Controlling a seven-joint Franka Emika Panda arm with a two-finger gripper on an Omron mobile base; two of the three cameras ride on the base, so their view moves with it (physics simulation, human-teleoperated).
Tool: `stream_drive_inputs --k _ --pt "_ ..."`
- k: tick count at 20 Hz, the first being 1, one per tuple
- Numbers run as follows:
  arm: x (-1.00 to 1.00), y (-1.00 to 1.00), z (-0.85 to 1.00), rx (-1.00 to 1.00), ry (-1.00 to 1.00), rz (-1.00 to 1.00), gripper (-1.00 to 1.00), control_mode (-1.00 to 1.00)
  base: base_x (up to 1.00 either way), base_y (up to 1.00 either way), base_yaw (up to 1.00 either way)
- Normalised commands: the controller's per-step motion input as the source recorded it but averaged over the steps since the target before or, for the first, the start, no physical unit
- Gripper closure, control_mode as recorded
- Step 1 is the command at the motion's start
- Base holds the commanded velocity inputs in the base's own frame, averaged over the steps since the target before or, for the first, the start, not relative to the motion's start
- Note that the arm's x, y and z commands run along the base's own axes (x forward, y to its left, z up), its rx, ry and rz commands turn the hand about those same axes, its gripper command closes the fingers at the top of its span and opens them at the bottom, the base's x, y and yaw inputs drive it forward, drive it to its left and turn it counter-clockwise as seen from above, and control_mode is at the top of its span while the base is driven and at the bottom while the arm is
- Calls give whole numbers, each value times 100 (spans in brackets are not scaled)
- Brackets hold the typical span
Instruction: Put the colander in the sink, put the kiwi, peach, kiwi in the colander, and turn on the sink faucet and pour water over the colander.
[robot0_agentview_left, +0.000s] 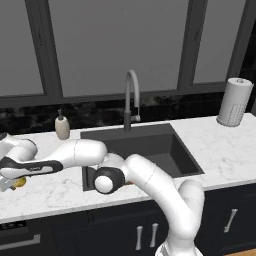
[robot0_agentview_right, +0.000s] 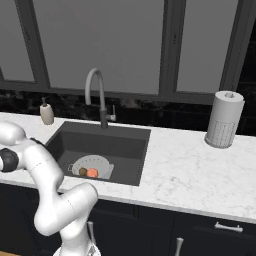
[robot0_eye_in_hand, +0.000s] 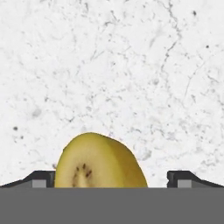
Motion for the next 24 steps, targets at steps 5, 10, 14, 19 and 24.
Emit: stream_drive_inputs --k 5,10,14,19,24 --pt "0 0 -30 0 3 0 100 -100 0 0 0" --pt "-3 -3 -5 0 1 0 100 -100 0 0 0" --pt "-22 -36 22 1 0 -4 100 -100 0 0 0" --pt "-29 -75 55 0 -19 -7 100 -100 0 0 0" --pt "-1 -100 35 0 -18 -12 100 -100 0 0 0"
